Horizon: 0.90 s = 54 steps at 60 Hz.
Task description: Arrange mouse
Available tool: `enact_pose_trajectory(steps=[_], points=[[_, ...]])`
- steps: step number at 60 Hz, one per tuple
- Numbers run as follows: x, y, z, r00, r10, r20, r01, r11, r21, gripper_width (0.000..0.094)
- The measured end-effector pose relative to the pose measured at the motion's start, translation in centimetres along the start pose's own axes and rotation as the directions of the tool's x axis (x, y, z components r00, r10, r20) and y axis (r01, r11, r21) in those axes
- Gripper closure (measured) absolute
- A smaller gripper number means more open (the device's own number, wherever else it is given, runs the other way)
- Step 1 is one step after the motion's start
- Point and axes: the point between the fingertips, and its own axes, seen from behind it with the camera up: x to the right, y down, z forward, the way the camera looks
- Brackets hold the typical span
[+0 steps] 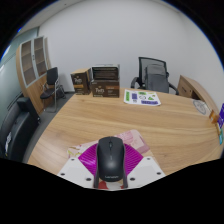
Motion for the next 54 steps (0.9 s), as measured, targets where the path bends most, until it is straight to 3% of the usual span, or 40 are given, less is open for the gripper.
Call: enact_pose_trajectory(steps=[19, 26, 32, 35, 36, 39, 43, 54], points=[[0.1, 5.1, 3.3, 0.998, -0.004, -0.055, 0.002, 0.999, -0.039, 0.06], [0.4, 5.1, 3.2, 0.997, -0.011, -0.082, 0.009, 1.0, -0.021, 0.0519], [0.4, 5.4, 3.2, 0.996, -0.015, -0.086, 0.013, 0.999, -0.029, 0.0388], [1.1, 5.5, 2.9, 0.994, -0.021, -0.111, 0.017, 0.999, -0.039, 0.01], [1.5, 5.4, 2.7, 0.992, -0.021, -0.125, 0.016, 0.999, -0.04, 0.0055], [1.9, 5.6, 1.9, 0.989, -0.018, -0.147, 0.011, 0.999, -0.05, 0.0104], [1.8, 5.3, 0.0, 0.99, 0.005, -0.139, -0.012, 0.999, -0.047, 0.0056], [2.1, 4.5, -8.8, 0.992, 0.025, -0.128, -0.028, 0.999, -0.02, 0.0068]])
